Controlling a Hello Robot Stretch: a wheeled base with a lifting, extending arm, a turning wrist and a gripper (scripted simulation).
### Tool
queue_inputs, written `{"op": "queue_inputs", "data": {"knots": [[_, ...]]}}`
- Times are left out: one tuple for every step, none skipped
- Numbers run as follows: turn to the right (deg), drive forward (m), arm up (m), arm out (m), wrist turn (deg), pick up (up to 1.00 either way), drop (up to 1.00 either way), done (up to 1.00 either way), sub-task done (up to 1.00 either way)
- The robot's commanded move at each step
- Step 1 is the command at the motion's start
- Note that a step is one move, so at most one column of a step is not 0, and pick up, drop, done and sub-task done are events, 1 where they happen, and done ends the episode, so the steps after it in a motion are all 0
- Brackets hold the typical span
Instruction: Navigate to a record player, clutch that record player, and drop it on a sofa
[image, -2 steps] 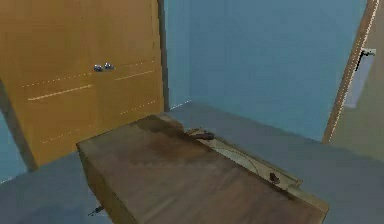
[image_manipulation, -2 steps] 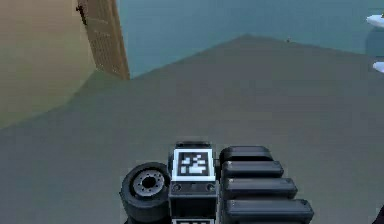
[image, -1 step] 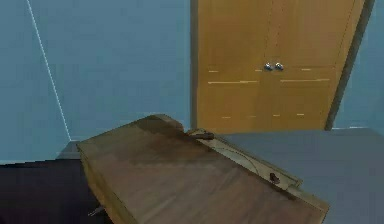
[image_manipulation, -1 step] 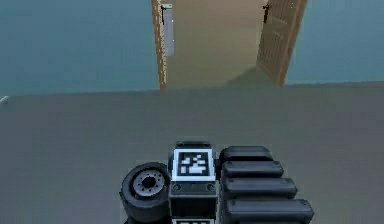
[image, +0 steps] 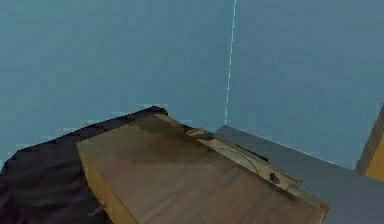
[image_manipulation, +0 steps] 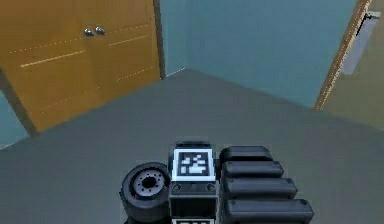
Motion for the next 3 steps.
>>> {"op": "queue_inputs", "data": {"knots": [[-15.0, 0.00, 0.00, 0.00, 0.0, 0.00, 0.00, 0.00, 0.00], [45.0, 0.00, 0.00, 0.00, 0.0, 0.00, 0.00, 0.00, 0.00], [45.0, 0.00, 0.00, 0.00, 0.0, 0.00, 0.00, 0.00, 0.00]]}}
